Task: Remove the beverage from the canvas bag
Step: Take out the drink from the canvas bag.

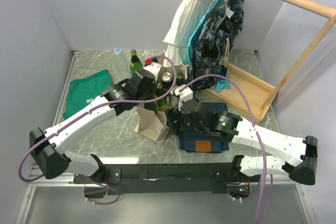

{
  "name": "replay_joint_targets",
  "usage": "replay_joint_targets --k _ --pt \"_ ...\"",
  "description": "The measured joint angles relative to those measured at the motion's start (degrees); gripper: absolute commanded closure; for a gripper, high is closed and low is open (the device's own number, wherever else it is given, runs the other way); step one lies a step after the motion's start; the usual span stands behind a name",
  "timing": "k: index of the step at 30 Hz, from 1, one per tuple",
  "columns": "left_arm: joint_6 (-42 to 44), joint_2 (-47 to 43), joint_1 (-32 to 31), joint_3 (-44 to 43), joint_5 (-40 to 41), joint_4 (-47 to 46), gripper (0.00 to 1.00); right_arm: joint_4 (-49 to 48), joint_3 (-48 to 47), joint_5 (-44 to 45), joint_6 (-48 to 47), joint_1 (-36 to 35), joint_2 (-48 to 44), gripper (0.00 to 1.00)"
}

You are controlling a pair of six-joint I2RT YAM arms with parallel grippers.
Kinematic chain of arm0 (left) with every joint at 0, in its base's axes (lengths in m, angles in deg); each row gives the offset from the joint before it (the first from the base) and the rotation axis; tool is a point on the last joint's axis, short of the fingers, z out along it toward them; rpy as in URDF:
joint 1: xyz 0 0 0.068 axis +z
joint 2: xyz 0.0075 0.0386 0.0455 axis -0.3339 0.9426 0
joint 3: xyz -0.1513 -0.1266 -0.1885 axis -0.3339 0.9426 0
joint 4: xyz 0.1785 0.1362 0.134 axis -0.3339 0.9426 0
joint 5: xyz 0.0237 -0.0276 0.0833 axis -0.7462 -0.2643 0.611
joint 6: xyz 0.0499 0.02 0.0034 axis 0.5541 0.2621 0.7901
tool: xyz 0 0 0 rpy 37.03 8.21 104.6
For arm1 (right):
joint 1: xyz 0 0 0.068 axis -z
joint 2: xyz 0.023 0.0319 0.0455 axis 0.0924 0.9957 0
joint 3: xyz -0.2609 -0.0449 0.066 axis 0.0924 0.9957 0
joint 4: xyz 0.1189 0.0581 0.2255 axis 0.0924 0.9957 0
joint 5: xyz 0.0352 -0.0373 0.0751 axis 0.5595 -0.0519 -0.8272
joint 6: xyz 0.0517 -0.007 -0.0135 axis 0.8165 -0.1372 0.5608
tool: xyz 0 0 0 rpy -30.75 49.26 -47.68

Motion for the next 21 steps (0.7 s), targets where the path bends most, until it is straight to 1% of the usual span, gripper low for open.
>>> replay_joint_targets --k 7,14,21 --pt "1.79 0.0 0.0 -4.15 -0.26 2.29 0.99 0.0 0.02 0.02 0.0 0.0 -0.02 0.07" --pt "4.81 0.02 0.0 -10.64 -0.7 6.54 0.99 -0.02 0.15 0.04 0.02 0.0 -0.15 0.07" --pt "5.6 -0.2 0.0 -12.09 -2.08 7.67 0.99 -0.02 0.17 0.11 0.02 0.0 -0.17 0.07"
